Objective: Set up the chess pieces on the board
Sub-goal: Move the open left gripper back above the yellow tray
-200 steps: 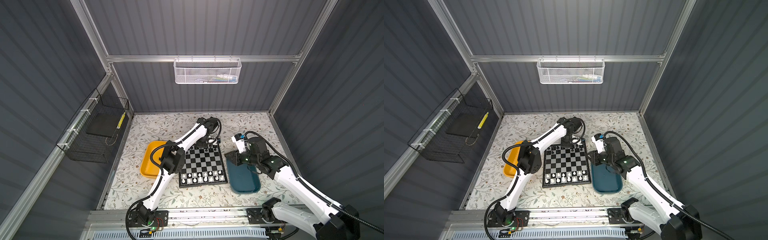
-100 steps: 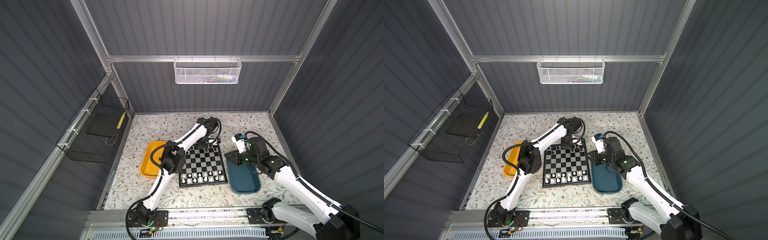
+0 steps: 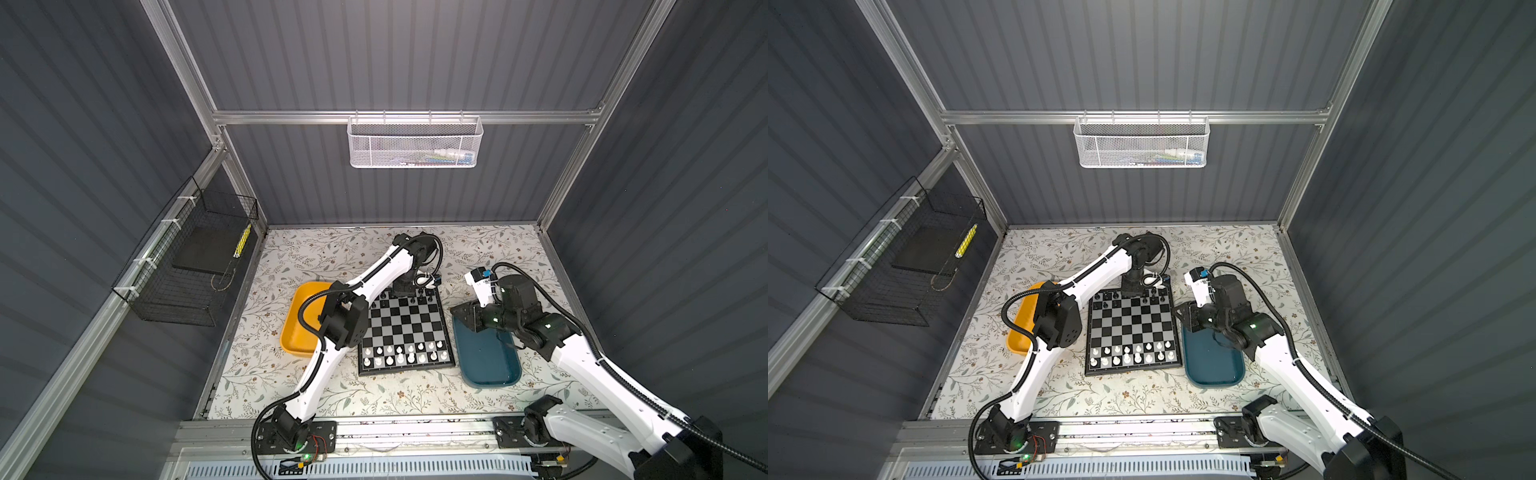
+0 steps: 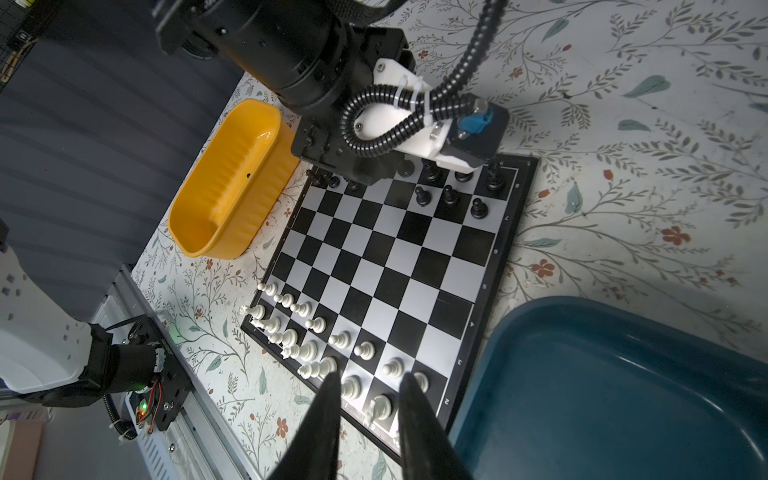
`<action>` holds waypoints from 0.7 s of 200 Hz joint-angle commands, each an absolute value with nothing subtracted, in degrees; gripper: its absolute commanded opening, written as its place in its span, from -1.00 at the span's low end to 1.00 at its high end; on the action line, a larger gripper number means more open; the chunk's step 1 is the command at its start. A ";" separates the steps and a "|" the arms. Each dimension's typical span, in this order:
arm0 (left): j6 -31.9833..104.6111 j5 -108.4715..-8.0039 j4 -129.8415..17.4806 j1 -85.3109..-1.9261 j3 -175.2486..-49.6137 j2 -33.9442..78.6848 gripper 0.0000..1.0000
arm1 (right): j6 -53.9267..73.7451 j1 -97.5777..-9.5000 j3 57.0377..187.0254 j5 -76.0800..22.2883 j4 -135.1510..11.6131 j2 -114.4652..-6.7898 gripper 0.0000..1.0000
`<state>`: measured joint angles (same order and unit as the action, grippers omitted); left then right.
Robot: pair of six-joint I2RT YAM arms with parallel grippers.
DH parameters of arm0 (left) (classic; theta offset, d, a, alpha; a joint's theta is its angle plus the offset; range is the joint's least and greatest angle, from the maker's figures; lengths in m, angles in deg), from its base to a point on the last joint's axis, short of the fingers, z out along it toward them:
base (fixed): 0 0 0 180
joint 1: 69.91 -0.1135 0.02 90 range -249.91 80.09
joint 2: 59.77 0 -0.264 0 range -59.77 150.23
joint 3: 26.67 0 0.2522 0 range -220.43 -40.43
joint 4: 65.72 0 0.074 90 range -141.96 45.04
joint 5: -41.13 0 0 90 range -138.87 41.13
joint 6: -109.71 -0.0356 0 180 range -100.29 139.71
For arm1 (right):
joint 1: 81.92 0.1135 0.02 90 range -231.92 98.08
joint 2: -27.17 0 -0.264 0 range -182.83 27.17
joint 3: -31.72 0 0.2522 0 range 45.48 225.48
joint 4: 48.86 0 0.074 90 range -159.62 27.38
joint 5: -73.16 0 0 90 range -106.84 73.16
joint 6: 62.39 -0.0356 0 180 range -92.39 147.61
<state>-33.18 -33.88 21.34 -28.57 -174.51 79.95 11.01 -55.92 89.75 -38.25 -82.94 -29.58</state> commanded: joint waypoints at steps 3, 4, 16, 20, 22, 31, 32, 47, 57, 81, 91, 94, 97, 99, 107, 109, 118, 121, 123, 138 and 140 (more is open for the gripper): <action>-32.79 -35.21 23.62 -28.19 -174.72 76.35 0.18 | 11.02 -55.94 91.76 -39.14 -84.27 -28.00 -0.45; -32.77 -35.23 23.62 -28.18 -174.68 76.32 0.18 | 11.01 -55.92 91.82 -39.20 -84.30 -27.97 -0.45; -32.68 -35.38 23.72 -28.22 -174.48 75.78 0.20 | 10.61 -55.92 92.76 -40.29 -84.51 -27.44 -0.45; -32.59 -35.33 23.76 -28.24 -174.40 75.63 0.20 | 10.48 -55.93 93.14 -40.70 -84.56 -27.22 -0.45; -32.59 -35.38 23.77 -28.24 -174.36 75.48 0.21 | 10.43 -55.91 93.25 -40.85 -84.56 -27.12 -0.45; -32.47 -35.16 24.12 -28.22 -174.16 75.17 0.21 | 10.38 -55.91 93.70 -41.64 -84.59 -26.51 -0.45; -32.49 -35.11 24.14 -28.19 -174.14 75.11 0.21 | 10.38 -55.95 93.76 -41.68 -84.55 -26.48 -0.45; -32.57 -34.96 24.42 -28.28 -173.59 74.19 0.21 | 10.38 -55.99 94.35 -42.13 -84.59 -25.28 -0.46; -32.63 -34.80 24.39 -28.23 -172.95 73.21 0.21 | 10.25 -55.97 94.89 -41.92 -84.58 -24.34 -0.46; -32.59 -34.54 24.58 -28.25 -171.79 71.18 0.23 | 9.99 -56.07 95.50 -40.66 -84.20 -20.88 -0.44; -32.49 -34.29 24.67 -28.33 -171.06 70.24 0.23 | 10.42 -56.00 96.66 -40.67 -84.59 -20.47 -0.44; -32.43 -34.21 24.68 -28.35 -170.73 69.99 0.23 | 10.51 -56.05 97.05 -40.67 -85.80 -20.51 -0.44; -32.46 -34.22 24.70 -28.41 -170.43 69.69 0.23 | 10.62 -56.05 97.40 -40.69 -86.47 -20.55 -0.44; -32.34 -34.18 24.69 -28.42 -170.25 69.45 0.23 | 10.70 -56.01 97.59 -40.71 -86.77 -20.62 -0.44; -32.16 -34.32 24.76 -28.64 -169.33 68.52 0.24 | 10.82 -56.04 98.26 -40.71 -87.35 -20.80 -0.44; -32.09 -34.42 24.83 -28.74 -169.12 68.25 0.24 | 10.82 -56.07 98.33 -40.74 -87.48 -20.81 -0.44; -31.54 -35.28 24.94 -29.29 -168.26 66.98 0.26 | 10.78 -56.04 98.60 -41.04 -87.59 -20.95 -0.44; -31.26 -35.56 24.94 -29.53 -168.03 66.58 0.27 | 10.74 -56.01 98.65 -41.16 -87.67 -21.05 -0.43; -31.16 -35.76 24.94 -29.71 -167.80 66.25 0.27 | 10.74 -56.02 98.72 -41.27 -87.69 -21.18 -0.43; -29.87 -37.26 25.23 -31.41 -166.17 63.95 0.28 | 10.39 -56.11 99.04 -42.80 -87.76 -22.62 -0.42; -29.75 -37.48 25.28 -31.70 -165.95 63.60 0.28 | 10.39 -56.09 99.08 -43.15 -87.82 -22.82 -0.42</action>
